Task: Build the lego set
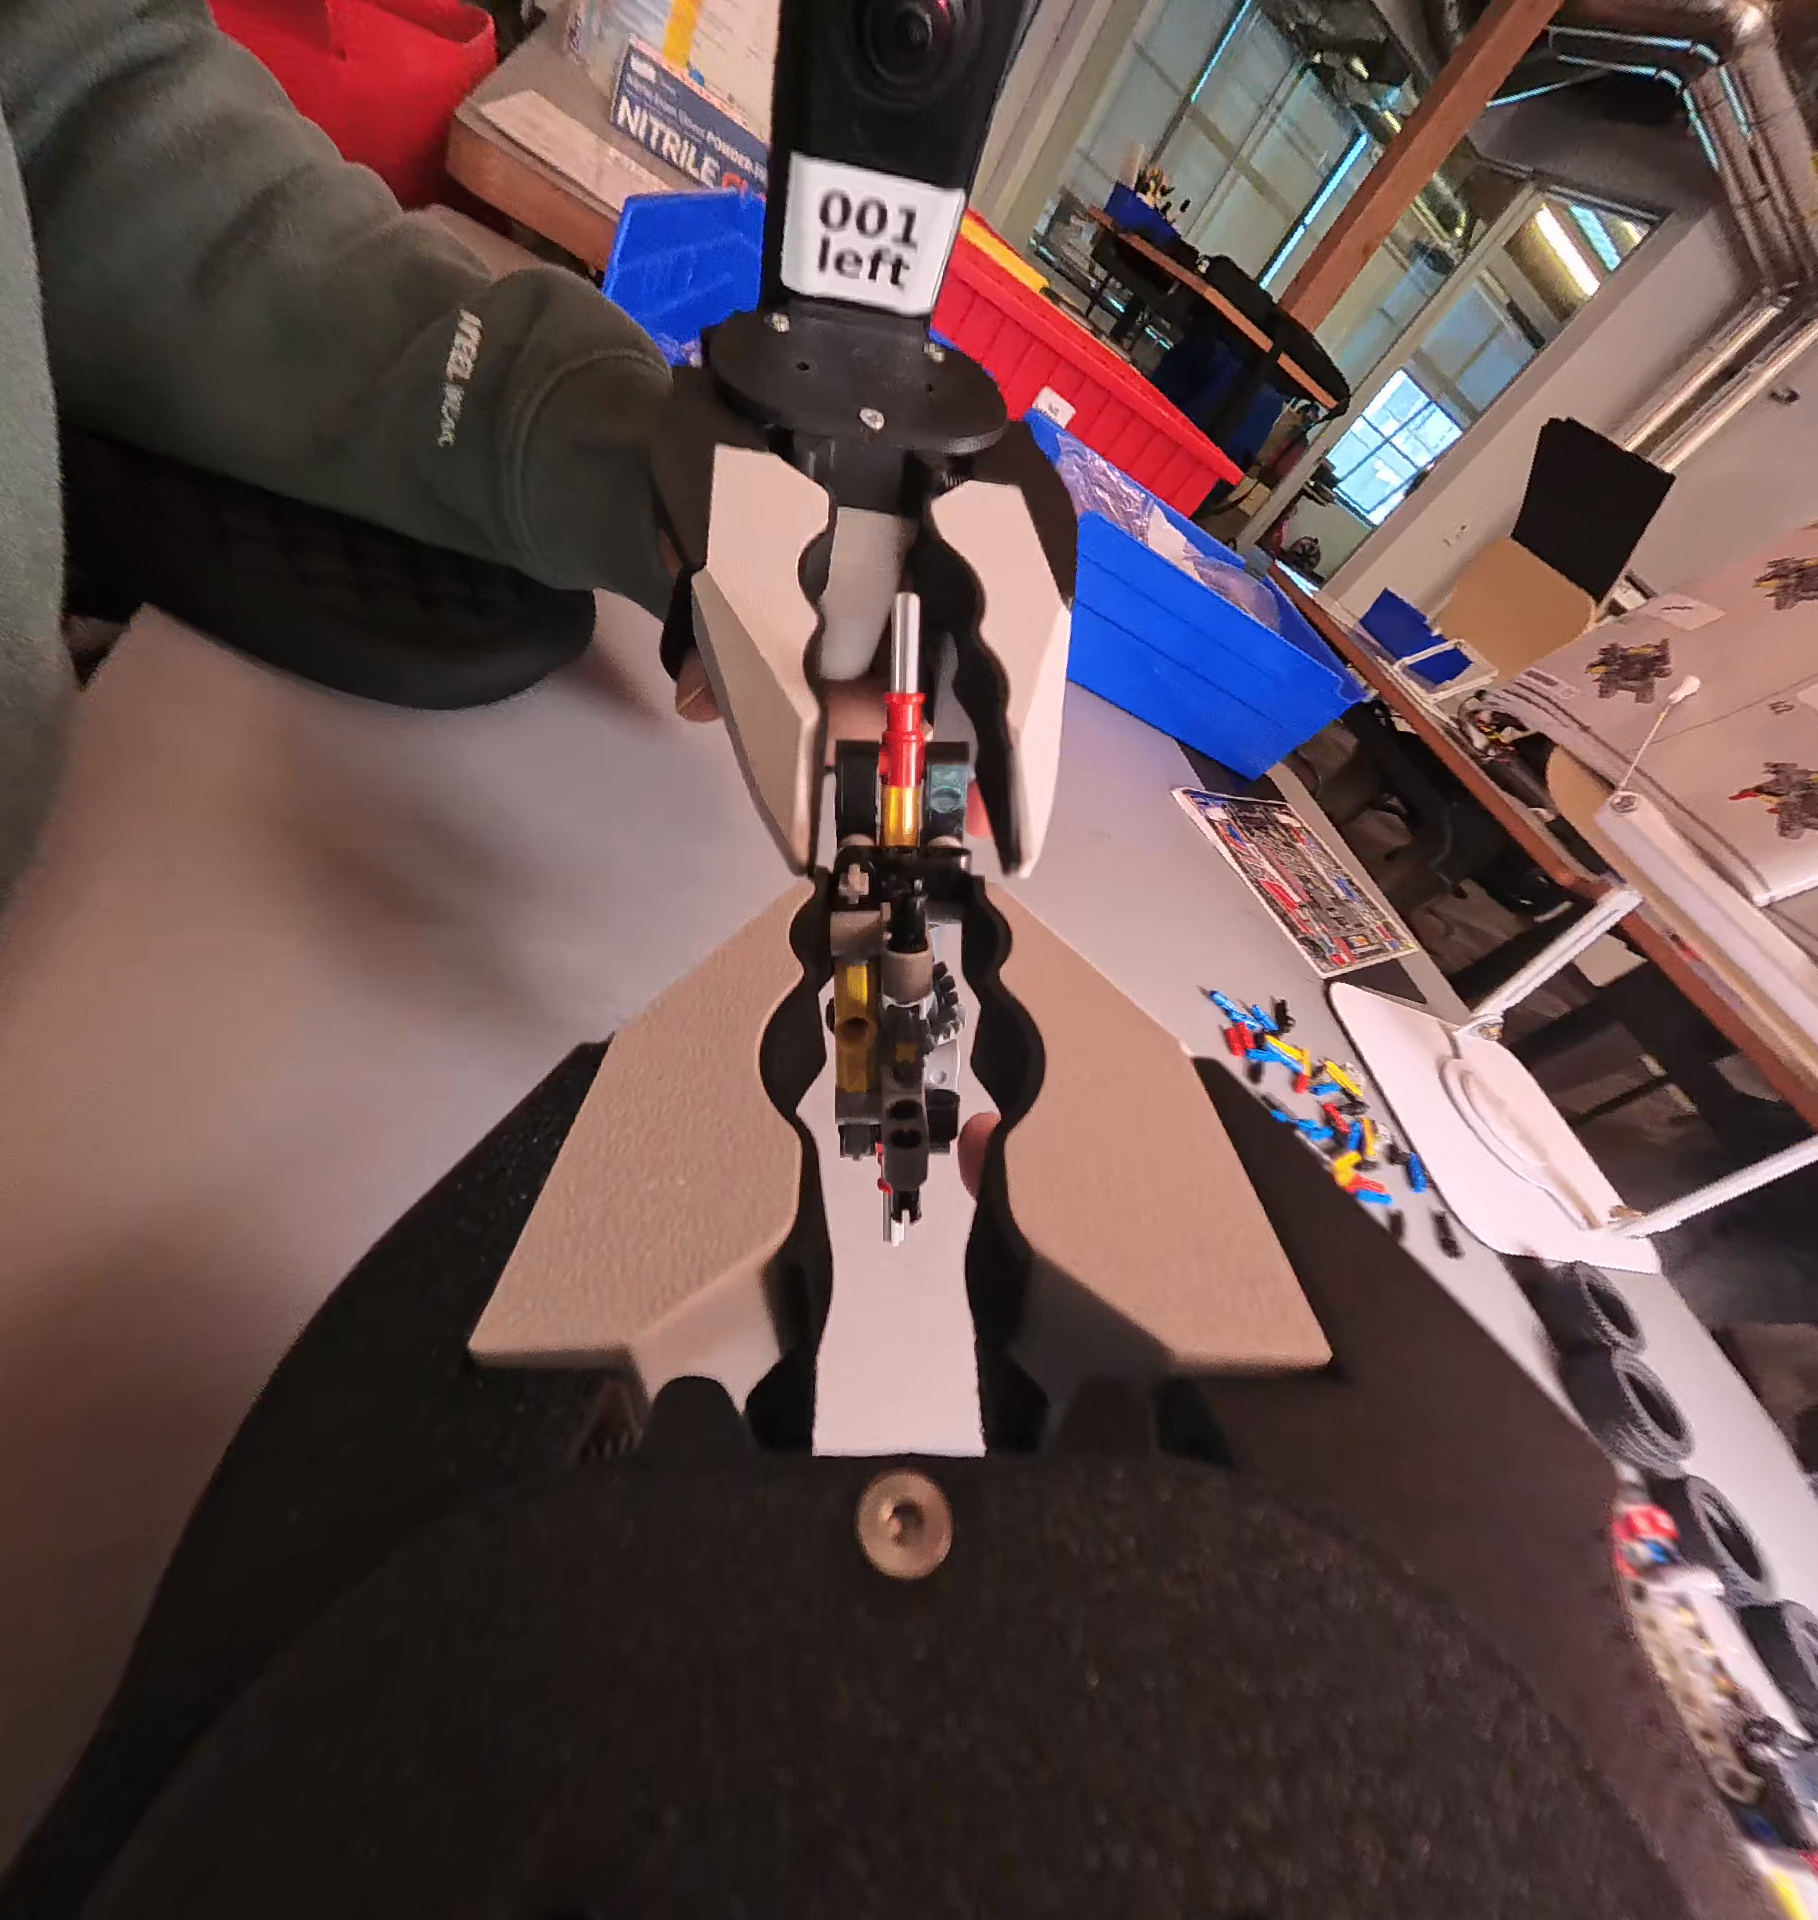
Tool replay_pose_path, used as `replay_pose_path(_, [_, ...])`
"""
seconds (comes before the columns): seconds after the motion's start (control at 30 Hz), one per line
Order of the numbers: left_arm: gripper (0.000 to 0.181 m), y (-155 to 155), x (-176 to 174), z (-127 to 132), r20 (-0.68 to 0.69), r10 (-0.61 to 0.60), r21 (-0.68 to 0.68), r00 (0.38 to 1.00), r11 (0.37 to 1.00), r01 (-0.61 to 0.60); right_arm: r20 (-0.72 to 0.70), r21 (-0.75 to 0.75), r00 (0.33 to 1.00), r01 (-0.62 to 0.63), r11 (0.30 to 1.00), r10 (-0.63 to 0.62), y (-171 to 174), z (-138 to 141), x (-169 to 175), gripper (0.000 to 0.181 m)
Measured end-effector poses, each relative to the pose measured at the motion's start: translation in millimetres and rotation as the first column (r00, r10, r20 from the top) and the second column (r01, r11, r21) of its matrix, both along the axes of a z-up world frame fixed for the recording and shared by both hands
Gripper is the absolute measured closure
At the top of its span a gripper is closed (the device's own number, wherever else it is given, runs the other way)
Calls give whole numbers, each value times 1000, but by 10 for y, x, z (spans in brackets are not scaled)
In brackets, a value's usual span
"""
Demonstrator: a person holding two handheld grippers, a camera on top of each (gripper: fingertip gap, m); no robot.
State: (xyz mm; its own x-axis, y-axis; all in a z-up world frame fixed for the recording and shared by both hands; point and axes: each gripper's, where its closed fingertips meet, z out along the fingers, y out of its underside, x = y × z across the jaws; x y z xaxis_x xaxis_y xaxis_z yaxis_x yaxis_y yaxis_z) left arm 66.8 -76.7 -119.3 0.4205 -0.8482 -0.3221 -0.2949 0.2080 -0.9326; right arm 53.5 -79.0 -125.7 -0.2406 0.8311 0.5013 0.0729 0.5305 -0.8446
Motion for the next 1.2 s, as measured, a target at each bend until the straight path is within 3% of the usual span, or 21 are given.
replay_pose_path(0.17, [129, 43, -58, -124, 67, -22, -167, 998, 985, 33, -47, -196, 997, -62, 979, 54, 24, 101, 34, 158])
replay_pose_path(0.33, [158, 61, 14, -178, 86, -27, -214, 996, 976, 45, -91, -353, 990, -133, 926, 107, 6, 174, 67, 158])
replay_pose_path(0.47, [162, 125, -43, -195, 69, 15, -252, 998, 968, 3, -68, -403, 994, -105, 909, 85, 120, 130, 55, 157])
replay_pose_path(0.57, [163, 202, -130, -257, 17, 70, -251, 997, 966, -64, 3, -365, 998, -56, 929, 61, 231, -17, 64, 158])
replay_pose_path(0.63, [176, 233, -169, -315, -27, 94, -254, 995, 962, -98, 42, -335, 999, -18, 942, 34, 298, -99, 69, 157])
replay_pose_path(0.87, [177, 312, -218, -482, -174, 161, -215, 972, 957, -197, 159, -162, 986, 82, 983, -56, 452, -345, 75, 152])
replay_pose_path(1.1, [177, 382, -305, -580, -298, 228, -139, 927, 950, -279, 138, -50, 985, 110, 993, -102, 482, -296, 60, 130])
replay_pose_path(1.2, [177, 381, -303, -605, -349, 244, -97, 905, 951, -294, 136, 5, 985, 107, 994, -107, 445, -341, 22, 142])
